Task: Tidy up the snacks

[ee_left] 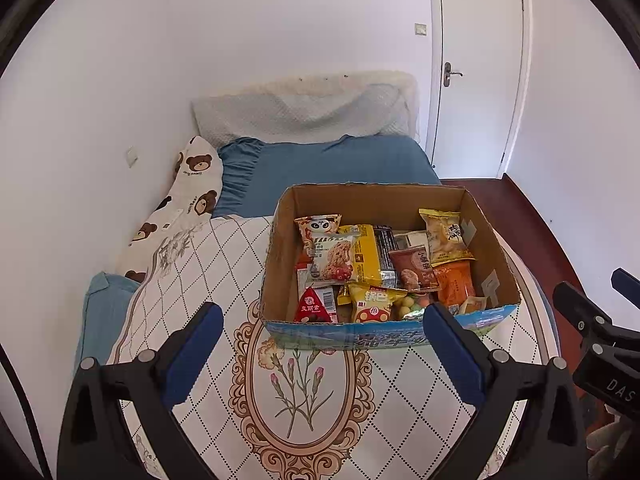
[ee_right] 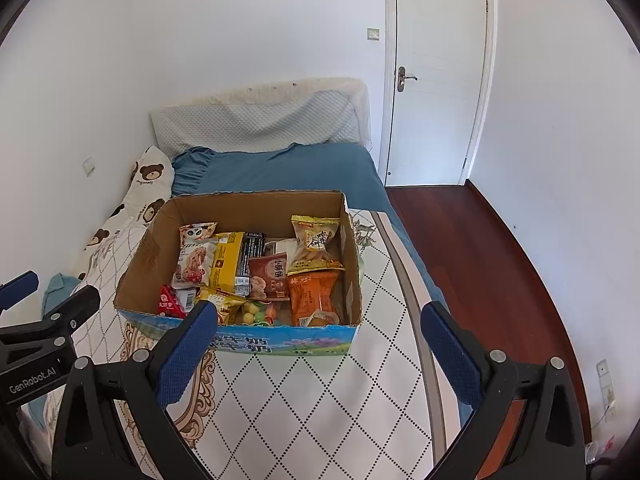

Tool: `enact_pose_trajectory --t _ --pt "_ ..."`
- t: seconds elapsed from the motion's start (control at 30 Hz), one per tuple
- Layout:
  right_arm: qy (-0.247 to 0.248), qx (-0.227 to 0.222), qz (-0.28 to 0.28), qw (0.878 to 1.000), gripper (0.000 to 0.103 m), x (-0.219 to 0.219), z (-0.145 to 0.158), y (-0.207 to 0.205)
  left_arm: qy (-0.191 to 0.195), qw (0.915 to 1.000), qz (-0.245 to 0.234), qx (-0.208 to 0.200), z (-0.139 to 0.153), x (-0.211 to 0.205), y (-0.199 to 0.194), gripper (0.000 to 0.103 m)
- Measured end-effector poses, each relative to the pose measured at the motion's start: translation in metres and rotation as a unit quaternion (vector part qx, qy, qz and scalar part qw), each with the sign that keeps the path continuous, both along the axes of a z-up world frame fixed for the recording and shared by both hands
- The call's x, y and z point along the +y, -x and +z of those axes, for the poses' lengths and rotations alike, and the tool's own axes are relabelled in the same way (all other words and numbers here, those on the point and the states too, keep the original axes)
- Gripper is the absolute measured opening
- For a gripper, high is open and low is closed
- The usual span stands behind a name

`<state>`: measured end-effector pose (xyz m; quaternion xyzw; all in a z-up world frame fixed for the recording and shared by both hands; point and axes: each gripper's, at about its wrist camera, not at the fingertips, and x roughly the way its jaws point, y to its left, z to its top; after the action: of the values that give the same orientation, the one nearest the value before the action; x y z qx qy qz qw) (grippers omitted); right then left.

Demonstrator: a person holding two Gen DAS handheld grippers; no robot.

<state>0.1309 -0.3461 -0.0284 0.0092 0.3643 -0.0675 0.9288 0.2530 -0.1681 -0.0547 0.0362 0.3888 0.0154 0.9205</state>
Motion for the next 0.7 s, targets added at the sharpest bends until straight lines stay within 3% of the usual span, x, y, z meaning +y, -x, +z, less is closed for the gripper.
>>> enact_pose_trajectory --t 0.7 --pt "-0.004 0.002 -0.001 1.0 0.103 -0.0023 0.0001 0.0014 -0.001 1.0 -0.004 0.0 0.0002 -0.0004 0.0011 0.103"
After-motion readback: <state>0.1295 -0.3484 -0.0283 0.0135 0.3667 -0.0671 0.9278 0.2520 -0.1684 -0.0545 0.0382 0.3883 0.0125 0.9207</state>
